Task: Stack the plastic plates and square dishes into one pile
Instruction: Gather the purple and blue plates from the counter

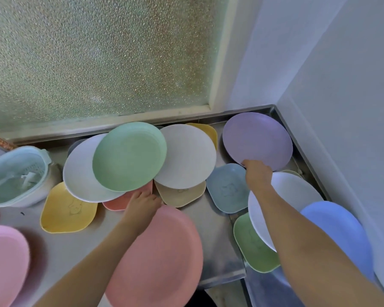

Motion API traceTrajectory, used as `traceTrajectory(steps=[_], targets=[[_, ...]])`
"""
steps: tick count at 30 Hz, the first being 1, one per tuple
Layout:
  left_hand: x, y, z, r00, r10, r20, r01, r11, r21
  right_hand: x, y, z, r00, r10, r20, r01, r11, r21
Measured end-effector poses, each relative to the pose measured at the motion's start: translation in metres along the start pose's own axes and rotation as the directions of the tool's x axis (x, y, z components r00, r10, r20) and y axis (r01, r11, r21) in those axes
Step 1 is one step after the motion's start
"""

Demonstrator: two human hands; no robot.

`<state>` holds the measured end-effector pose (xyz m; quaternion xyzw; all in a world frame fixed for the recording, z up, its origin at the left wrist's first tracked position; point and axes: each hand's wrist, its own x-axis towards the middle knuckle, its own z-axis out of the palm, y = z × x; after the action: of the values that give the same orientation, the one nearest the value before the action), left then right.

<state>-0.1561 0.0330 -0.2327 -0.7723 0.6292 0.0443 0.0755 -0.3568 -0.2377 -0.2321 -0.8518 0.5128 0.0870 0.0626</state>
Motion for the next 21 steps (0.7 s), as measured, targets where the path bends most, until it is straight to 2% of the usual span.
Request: traceTrajectory(steps=[5, 11, 14, 19, 21], targets=[[0.001, -0.001, 0.010, 0.981, -0.151, 0.125, 0.163, 0.982, -0.094, -0.003, 0.003, -0.001, 0.997, -0.002, -0.081, 0.004, 1.000, 0.023], [0.006, -0.001, 0.011, 0.967, -0.160, 0.197, 0.180, 0.980, -0.090, -0.012, 0.003, -0.010, 0.927, -0.002, -0.376, 0.018, 0.999, 0.040], [0.004, -0.003, 0.006, 0.973, -0.152, 0.174, 0.183, 0.967, -0.179, -0.020, -0.004, -0.020, 0.882, -0.040, -0.469, 0.057, 0.998, 0.022], [-0.012, -0.012, -0.004, 0.988, -0.111, 0.109, 0.140, 0.940, -0.311, -0.077, -0.047, -0.030, 0.830, -0.056, -0.555, 0.133, 0.986, 0.100], [-0.022, -0.017, -0.008, 0.990, -0.137, 0.034, 0.138, 0.901, -0.411, -0.111, -0.070, -0.028, 0.804, -0.039, -0.593, 0.138, 0.983, 0.122]])
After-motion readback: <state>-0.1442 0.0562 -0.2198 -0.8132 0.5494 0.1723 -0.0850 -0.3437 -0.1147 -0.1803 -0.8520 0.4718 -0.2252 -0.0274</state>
